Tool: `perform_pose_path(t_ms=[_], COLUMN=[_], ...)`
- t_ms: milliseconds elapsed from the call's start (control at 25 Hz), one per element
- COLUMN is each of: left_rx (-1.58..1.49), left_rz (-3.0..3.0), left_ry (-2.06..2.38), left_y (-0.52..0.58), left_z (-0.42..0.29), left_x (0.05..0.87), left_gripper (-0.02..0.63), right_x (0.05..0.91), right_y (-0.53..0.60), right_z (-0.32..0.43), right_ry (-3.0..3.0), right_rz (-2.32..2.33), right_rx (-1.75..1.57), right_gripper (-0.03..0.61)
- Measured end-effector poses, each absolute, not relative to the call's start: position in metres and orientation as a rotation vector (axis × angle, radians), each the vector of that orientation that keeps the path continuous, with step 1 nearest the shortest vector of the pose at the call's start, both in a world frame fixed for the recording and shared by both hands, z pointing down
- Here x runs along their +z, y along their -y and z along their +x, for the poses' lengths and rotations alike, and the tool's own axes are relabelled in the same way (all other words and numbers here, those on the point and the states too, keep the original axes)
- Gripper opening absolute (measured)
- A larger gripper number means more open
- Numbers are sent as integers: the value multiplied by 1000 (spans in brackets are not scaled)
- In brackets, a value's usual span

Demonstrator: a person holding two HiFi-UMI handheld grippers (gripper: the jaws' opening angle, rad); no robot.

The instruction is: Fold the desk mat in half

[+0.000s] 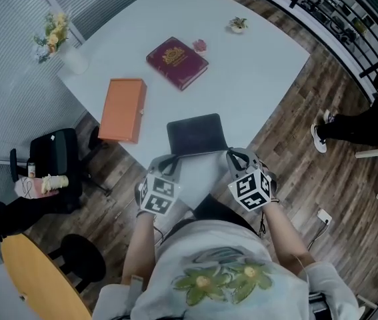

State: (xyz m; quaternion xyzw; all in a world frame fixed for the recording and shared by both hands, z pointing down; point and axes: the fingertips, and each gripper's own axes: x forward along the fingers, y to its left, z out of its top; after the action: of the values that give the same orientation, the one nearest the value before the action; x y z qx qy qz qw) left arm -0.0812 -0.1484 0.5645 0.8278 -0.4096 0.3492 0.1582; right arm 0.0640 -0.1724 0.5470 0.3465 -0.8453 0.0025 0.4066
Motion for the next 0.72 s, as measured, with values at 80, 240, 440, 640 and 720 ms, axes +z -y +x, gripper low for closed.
perform_pose_path(t_ms=[80, 240, 440, 640, 720], left_rx=[975, 946, 895, 874, 860], left_rz=[2376, 2383, 2390, 2403, 2403], left_ry=[1183, 1203, 1220, 1232, 1240], left_y=[152, 157, 166, 177, 180], left_z=[-82, -84, -87, -87, -87], left_x=[561, 555, 546, 537, 534], left_gripper=[18, 18, 18, 18, 18], right_x=[543, 536, 530, 524, 522], right_y=[174, 178, 185, 194, 198], right_z=[63, 63, 60, 59, 59], right_ry=[2147, 2163, 2176, 2183, 2186], right_rz=[887, 892, 874, 877, 879], right_rx=[22, 26, 1, -18, -21], right_gripper=[28, 28, 28, 28, 28])
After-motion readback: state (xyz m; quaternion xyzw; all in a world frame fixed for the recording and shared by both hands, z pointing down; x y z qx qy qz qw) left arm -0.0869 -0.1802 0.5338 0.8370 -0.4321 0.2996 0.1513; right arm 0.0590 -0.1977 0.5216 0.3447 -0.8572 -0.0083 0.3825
